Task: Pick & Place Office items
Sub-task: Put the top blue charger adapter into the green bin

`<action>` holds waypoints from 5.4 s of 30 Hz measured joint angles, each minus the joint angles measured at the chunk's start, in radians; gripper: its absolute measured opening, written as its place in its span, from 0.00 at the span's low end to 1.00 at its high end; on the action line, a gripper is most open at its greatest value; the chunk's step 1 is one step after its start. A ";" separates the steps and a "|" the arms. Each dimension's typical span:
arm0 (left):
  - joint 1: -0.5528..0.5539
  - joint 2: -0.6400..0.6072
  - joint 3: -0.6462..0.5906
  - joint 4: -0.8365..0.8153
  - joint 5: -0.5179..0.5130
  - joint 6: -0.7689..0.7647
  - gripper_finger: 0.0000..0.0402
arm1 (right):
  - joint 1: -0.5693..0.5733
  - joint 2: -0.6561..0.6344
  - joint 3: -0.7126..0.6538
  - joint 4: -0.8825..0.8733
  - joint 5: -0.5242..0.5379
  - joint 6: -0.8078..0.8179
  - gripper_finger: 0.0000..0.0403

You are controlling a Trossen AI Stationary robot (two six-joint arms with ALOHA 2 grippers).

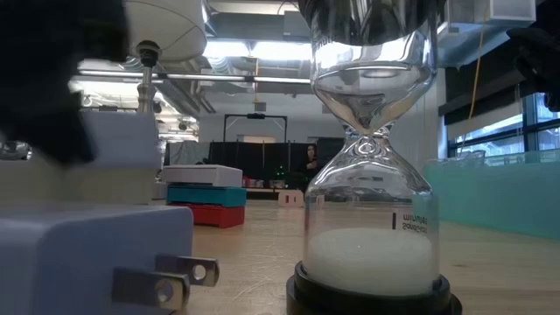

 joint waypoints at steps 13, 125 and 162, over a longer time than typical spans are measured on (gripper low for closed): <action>0.178 -0.002 0.260 0.001 -0.131 0.182 0.31 | 0.000 0.000 0.000 0.000 0.030 -0.066 0.99; 0.574 -0.003 0.347 0.884 0.110 0.677 0.32 | -0.929 0.769 0.638 0.334 -0.568 0.183 0.99; 0.578 -0.002 0.346 0.856 0.196 0.613 0.47 | -0.936 0.678 0.636 0.215 -0.623 0.026 0.30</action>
